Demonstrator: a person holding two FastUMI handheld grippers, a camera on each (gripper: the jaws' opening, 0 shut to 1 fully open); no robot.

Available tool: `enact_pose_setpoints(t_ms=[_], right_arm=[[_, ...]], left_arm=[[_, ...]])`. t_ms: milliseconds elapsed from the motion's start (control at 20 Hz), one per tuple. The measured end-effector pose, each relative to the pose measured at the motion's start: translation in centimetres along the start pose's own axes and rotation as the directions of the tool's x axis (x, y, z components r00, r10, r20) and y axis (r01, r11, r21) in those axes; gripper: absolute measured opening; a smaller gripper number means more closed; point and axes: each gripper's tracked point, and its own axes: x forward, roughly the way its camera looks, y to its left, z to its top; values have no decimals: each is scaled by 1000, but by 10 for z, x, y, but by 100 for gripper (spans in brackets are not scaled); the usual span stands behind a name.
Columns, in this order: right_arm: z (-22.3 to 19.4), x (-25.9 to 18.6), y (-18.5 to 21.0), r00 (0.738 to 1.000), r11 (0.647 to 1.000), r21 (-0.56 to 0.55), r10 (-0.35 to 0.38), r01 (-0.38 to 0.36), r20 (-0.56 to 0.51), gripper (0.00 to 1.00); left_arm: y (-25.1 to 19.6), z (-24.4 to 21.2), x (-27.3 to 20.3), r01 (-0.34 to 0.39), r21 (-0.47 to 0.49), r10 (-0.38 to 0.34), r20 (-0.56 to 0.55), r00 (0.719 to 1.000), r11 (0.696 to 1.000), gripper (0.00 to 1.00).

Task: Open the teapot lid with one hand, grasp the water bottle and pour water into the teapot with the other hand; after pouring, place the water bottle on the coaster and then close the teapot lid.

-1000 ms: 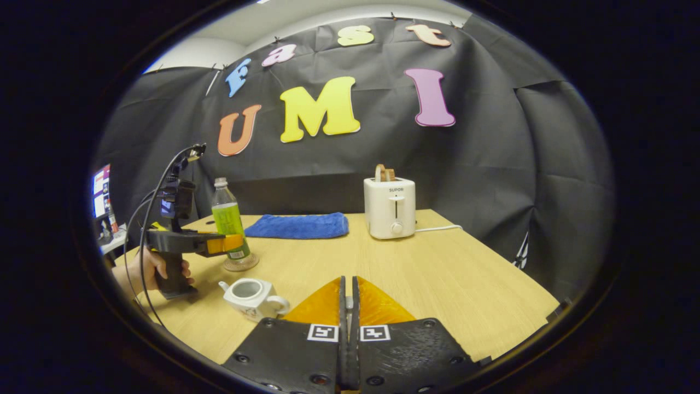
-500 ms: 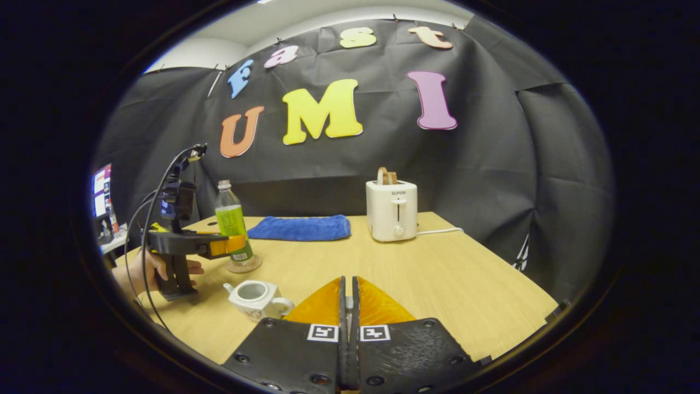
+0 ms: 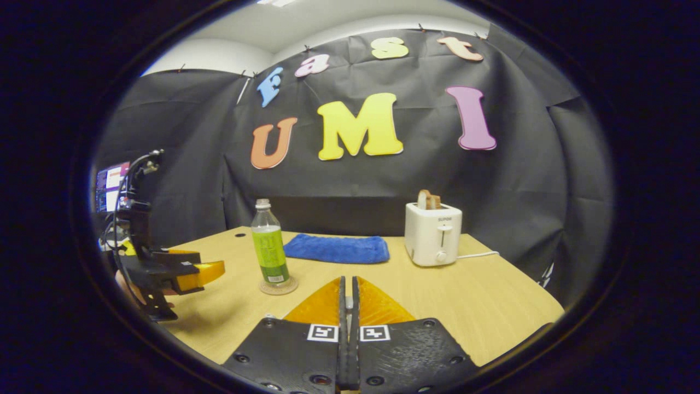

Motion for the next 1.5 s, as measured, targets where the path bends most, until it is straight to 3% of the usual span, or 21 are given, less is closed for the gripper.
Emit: enact_pose_setpoints(t_ms=[250,400,1350,1500], right_arm=[[-16,24,30,998,998,-37,58,-59,-26,0],[-29,31,34,997,997,-48,62,-64,-45,0],[-59,28,44,995,996,-50,68,-71,-71,0],[-52,26,43,997,997,-58,57,-60,-52,7]], left_arm=[[41,10,-47,-95,-14,95,77,992,995,98],[49,12,-62,-107,-16,108,95,990,994,98],[41,21,-77,-82,13,80,126,989,997,98],[38,24,-80,-81,16,78,131,988,997,98]])
